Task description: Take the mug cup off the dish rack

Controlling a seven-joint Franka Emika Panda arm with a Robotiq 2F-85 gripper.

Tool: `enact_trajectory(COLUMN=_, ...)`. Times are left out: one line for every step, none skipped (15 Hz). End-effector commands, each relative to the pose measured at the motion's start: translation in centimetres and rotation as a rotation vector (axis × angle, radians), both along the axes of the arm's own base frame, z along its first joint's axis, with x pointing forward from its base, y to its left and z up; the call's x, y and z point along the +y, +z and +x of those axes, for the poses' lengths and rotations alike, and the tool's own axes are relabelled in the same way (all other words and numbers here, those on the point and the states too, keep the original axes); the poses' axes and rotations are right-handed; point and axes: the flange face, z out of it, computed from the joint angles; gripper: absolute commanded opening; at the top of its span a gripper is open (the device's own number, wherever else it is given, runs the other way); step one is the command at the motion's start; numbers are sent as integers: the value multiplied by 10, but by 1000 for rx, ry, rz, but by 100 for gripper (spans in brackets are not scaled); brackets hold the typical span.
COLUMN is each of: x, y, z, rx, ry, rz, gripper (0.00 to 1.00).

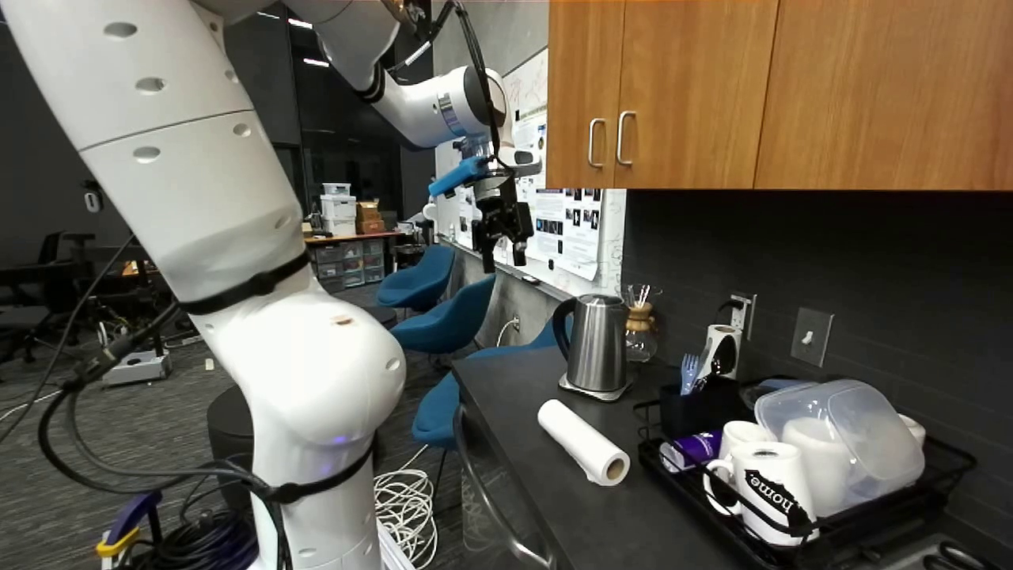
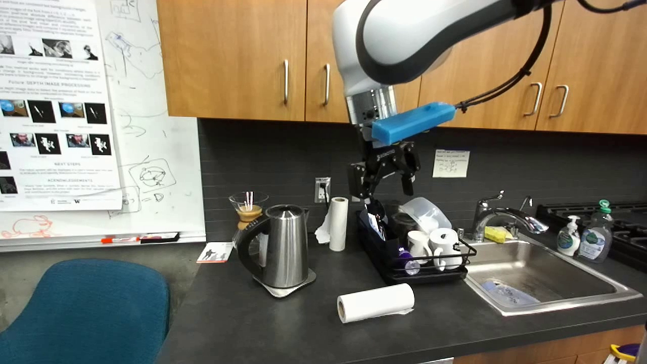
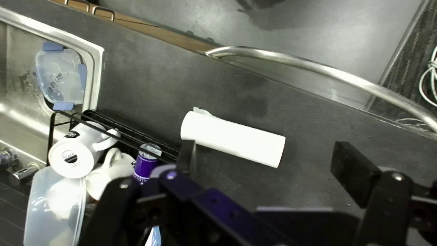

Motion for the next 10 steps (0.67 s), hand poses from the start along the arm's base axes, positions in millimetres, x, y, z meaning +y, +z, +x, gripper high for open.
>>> enact_trajectory(x=-13, y=-5, z=3, rx=4, ry=5, rz=-46, gripper=100)
enact_trajectory(x=-18, y=-8, z=4, rx=7, ry=3, rz=-59, gripper=100)
enact_trajectory(x=-21, y=-10, z=5, rx=9, ry=4, rz=-66, gripper=100)
enact_trajectory(x=-25, y=-13, z=5, rx=12, ry=4, rz=-73, gripper=100)
enact_trajectory(x=-28, y=-17, z=6, rx=19, ry=-2, rz=-84, gripper=100)
enact_trajectory(x=-31, y=-23, z=8, rx=30, ry=-8, rz=-92, gripper=100)
enact_trajectory(x=-35, y=-29, z=9, rx=44, ry=-14, rz=-96, gripper=100)
enact_trajectory(x=-38, y=-38, z=11, rx=59, ry=-22, rz=-98, gripper=100)
enact_trajectory(x=-41, y=-45, z=12, rx=74, ry=-27, rz=-99, gripper=100)
enact_trajectory(x=-44, y=-53, z=14, rx=90, ry=-35, rz=-101, gripper=100)
